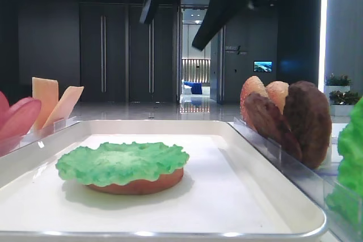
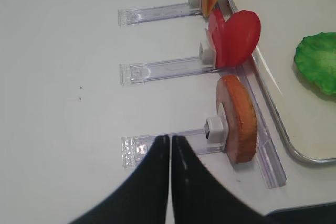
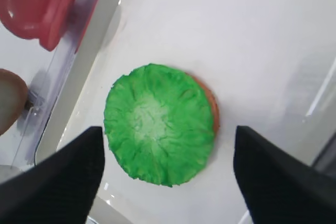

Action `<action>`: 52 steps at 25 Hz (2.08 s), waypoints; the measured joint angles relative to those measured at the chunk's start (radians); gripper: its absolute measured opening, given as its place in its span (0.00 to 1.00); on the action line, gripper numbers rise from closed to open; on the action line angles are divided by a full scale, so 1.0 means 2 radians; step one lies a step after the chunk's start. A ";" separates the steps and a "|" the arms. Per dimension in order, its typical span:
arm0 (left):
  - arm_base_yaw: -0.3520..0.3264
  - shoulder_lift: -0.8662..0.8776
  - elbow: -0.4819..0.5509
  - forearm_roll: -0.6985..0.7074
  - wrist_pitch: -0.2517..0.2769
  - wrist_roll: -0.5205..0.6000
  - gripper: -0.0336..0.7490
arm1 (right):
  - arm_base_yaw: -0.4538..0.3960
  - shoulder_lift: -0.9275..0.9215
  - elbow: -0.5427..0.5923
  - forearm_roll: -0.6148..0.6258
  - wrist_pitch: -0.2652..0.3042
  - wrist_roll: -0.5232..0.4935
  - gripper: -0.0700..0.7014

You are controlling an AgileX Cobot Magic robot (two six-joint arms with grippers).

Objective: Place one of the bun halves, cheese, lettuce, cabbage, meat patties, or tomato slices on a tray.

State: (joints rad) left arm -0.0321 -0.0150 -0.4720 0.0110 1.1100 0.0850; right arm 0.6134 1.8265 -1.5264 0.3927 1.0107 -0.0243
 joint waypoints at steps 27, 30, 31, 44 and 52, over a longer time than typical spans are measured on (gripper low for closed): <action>0.000 0.000 0.000 0.000 0.000 -0.002 0.04 | -0.310 -0.065 -0.027 -0.225 0.102 0.065 0.71; 0.000 0.000 0.000 0.000 0.000 -0.002 0.04 | -0.333 -0.121 0.032 -0.234 0.100 0.064 0.71; 0.000 0.000 0.000 0.000 0.000 -0.002 0.04 | -0.338 -0.144 0.059 -0.237 0.100 0.064 0.71; 0.000 0.000 0.000 0.000 0.000 -0.002 0.04 | -0.342 -0.605 0.470 -0.224 0.088 0.067 0.71; 0.000 0.000 0.000 0.000 0.000 -0.002 0.04 | -0.342 -0.806 0.506 -0.190 0.066 0.012 0.71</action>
State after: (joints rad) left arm -0.0321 -0.0150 -0.4720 0.0110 1.1100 0.0817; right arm -0.0697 0.2151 -0.5139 0.0127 1.1429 0.0000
